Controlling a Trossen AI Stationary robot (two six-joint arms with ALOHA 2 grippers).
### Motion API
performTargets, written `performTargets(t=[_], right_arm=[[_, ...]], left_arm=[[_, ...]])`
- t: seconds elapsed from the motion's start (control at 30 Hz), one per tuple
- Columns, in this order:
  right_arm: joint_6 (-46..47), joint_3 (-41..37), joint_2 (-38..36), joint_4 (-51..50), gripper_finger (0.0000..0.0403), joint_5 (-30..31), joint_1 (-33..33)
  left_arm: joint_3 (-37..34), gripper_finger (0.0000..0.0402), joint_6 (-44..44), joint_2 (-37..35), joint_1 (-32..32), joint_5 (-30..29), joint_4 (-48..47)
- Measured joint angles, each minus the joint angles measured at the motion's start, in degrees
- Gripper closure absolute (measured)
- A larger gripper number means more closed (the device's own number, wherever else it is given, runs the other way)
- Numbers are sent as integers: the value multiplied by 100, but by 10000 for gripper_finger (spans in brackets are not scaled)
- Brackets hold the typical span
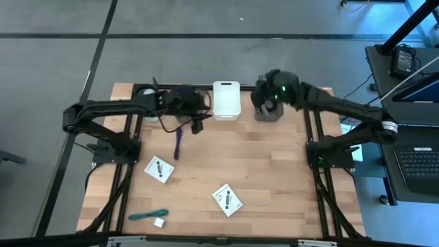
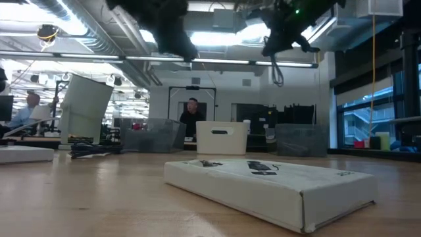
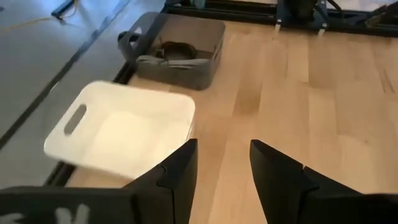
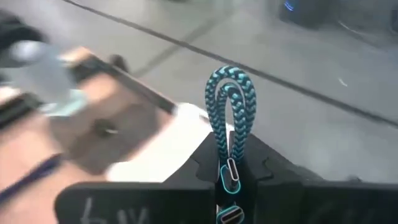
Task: Pick and place items into bin
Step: Put the top blue charger cable into the right black bin
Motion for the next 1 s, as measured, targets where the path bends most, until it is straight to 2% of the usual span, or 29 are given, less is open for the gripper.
performTargets(t=[0.17, 0.37, 0.53, 0.73, 0.83, 1.0], right_arm=[[228, 503, 654, -1099, 384, -725, -973], [372, 557, 1461, -1663, 385, -1432, -1679], [367, 557, 2038, -1715, 385, -1766, -1835], [352, 557, 2540, -1784, 385, -1832, -1848], [366, 557, 2714, -1860, 384, -1848, -1903], [370, 557, 2871, -2056, 351, -1852, -1997]], left_arm=[[-656, 262, -321, -633, 36, 12, 77], [-1046, 263, -378, -1263, 34, 222, 88], [-1104, 263, -371, -1581, 34, 197, 100], [-1104, 263, -871, -1665, 38, -496, 145], [-1104, 263, -887, -1665, 36, -556, 135], [-1104, 263, -887, -1665, 36, -562, 95]])
